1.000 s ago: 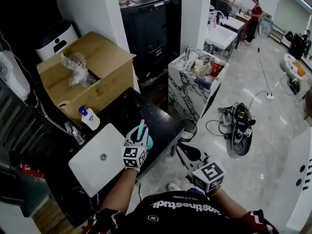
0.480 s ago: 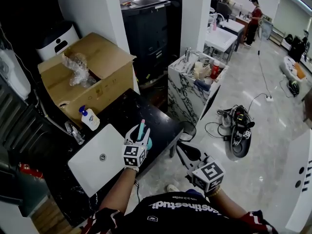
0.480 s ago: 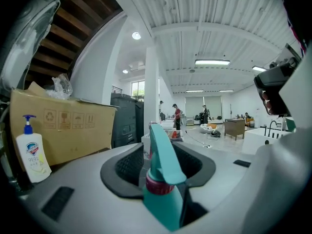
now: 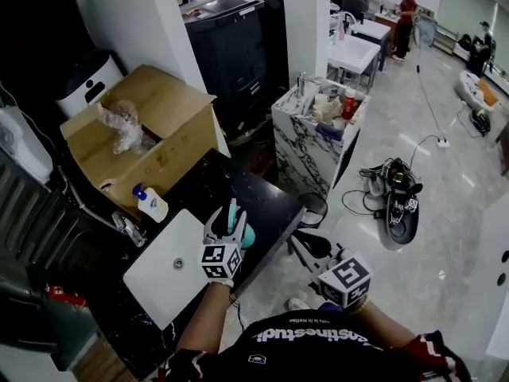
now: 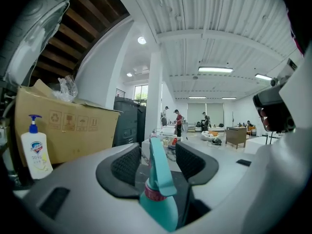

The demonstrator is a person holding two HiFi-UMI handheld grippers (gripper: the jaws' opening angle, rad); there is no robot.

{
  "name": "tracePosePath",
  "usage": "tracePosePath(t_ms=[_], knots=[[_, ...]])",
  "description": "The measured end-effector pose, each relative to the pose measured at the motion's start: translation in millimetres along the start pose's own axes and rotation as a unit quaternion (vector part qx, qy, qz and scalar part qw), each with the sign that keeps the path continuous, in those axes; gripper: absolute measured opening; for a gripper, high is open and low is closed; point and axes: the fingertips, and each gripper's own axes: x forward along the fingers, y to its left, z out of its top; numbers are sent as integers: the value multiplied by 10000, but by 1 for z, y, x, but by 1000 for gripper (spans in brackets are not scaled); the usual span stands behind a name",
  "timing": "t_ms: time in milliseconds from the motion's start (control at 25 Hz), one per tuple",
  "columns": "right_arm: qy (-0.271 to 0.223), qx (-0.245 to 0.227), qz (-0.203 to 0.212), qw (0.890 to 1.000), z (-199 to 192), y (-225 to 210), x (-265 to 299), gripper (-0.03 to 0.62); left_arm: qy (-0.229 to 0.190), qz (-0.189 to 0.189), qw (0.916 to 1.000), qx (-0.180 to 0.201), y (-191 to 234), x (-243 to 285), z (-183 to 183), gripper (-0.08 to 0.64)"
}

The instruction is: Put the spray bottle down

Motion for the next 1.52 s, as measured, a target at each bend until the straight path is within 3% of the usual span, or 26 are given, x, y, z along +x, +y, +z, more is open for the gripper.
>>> tracePosePath(t_ms=[360, 480, 760, 1000, 1240, 1520], knots=[[-37, 39, 136, 9999, -3, 9, 9, 52, -703, 387, 9963, 312, 5, -49, 64, 219], [-46, 26, 191, 9998, 0, 10, 14, 52, -901, 345, 9949, 284, 2, -68, 84, 137], [-162, -123, 178, 9996, 19, 3, 20, 52, -1027, 120, 9946, 137, -13, -101, 112, 22], [-140, -134, 109, 9998, 21, -8, 21, 52, -967, 137, 9952, -60, -13, -118, 110, 15], [-120, -211, 280, 9993, 25, -5, 32, 52, -1093, 574, 9923, 71, 10, -159, 121, 15], [-121, -289, 761, 9966, 36, 23, 62, 52, -1043, 1460, 9837, -63, 55, -228, 118, 15]])
